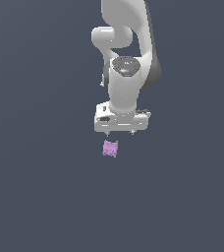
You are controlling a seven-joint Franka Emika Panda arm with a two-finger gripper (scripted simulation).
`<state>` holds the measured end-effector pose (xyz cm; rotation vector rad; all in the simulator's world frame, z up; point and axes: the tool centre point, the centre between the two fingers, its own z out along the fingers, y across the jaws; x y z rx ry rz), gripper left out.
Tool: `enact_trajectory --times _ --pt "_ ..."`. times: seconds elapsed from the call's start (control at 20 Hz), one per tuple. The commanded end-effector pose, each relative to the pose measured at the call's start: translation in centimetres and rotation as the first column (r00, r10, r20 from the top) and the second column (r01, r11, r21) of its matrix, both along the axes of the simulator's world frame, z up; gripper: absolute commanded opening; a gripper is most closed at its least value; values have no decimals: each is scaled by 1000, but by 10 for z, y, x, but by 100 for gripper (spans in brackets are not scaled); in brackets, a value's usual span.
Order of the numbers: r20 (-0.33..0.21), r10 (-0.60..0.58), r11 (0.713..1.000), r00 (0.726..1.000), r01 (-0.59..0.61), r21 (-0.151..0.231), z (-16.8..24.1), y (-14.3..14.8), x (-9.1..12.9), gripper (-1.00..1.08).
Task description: Pick up the object and move it to a goal position.
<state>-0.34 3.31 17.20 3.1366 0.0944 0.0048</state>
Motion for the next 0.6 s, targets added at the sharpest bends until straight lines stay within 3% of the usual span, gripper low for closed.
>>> enact_trajectory --times 0.0,0.55 --pt "0 0 1000 1000 0 0 0 0 0 100" --pt "30 -26 1000 999 26 5 10 4 9 100"
